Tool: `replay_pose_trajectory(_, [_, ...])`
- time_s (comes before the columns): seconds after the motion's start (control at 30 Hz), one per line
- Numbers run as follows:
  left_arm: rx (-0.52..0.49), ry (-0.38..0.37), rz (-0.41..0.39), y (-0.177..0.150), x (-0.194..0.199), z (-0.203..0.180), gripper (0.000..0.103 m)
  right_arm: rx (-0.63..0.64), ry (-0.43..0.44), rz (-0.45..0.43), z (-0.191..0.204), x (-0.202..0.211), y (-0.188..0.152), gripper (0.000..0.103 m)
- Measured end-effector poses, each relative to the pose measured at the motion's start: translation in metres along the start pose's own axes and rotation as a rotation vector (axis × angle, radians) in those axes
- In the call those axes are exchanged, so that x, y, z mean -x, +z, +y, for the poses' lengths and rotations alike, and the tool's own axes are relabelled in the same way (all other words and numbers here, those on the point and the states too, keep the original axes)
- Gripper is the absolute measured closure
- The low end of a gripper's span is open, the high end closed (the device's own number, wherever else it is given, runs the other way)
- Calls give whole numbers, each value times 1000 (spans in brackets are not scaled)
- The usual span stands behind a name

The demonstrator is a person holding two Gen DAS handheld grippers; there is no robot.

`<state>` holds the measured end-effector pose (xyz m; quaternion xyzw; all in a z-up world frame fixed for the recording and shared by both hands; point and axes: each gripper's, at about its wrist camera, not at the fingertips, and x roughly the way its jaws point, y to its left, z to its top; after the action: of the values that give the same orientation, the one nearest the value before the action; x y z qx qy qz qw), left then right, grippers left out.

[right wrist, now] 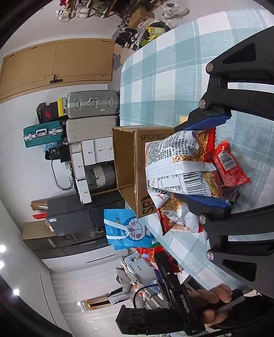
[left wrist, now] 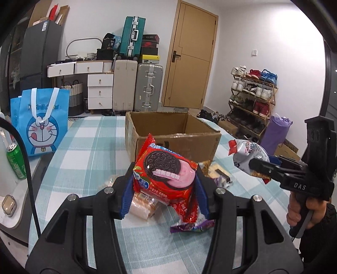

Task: Organize snacks
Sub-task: 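Lift both held packs and carry them over the open cardboard box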

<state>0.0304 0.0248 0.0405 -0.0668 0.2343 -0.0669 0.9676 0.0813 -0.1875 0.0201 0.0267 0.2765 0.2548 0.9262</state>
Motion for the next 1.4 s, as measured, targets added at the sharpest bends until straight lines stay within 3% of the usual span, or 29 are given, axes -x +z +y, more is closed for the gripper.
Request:
replay_pose_trajectory(0.63, [-10, 43, -14, 58, -43, -13, 55, -7, -17, -25, 14, -17, 55, 49])
replay_pose_trajectory(1.4, [-34, 43, 71, 94, -135, -10, 55, -63, -22, 21, -3, -72, 96, 49])
